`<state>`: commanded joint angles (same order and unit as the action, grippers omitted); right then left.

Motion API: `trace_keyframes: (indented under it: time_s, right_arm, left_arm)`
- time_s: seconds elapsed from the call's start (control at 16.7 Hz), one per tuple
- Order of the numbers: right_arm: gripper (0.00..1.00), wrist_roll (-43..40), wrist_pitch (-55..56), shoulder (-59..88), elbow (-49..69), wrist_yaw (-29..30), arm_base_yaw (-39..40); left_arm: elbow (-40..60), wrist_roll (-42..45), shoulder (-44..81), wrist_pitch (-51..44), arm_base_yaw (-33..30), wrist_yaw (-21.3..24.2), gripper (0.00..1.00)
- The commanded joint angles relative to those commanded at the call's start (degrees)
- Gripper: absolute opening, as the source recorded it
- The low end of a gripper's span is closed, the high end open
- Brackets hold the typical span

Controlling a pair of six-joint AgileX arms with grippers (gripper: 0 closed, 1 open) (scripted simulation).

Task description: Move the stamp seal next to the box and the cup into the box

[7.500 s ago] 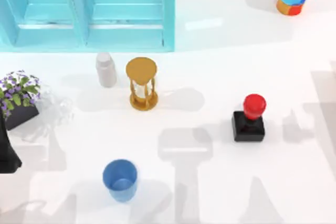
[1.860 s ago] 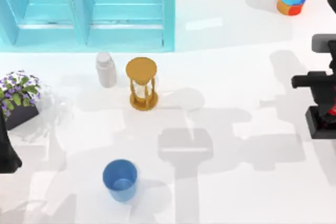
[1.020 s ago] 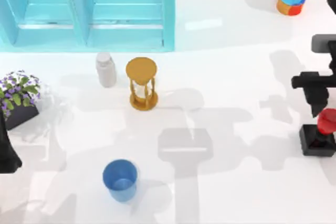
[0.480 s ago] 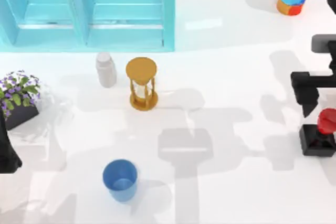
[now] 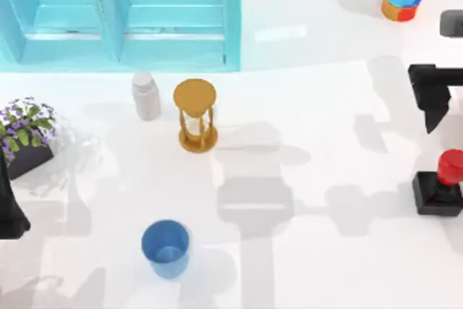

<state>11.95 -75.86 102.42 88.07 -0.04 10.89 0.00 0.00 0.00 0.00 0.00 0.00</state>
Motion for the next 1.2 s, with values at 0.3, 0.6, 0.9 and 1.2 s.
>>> trace_keyframes:
  time_s: [0.3,0.6,0.9,1.2]
  right_arm:
    - [1.00,-0.3,-10.8,-0.5,10.3,0.0,0.0]
    - [1.00,-0.3,-11.4,-0.4,11.0,0.0,0.1]
    - [1.00,6.2,-11.0,4.5,14.7,0.1,6.6]
    - [1.00,23.6,-8.7,15.3,22.5,0.2,24.0]
  left_arm:
    - [0.0,0.0,0.0,0.0,0.0,0.0,1.00]
    - [0.0,0.0,0.0,0.0,0.0,0.0,1.00]
    - [0.0,0.0,0.0,0.0,0.0,0.0,1.00]
    - [0.0,0.0,0.0,0.0,0.0,0.0,1.00]
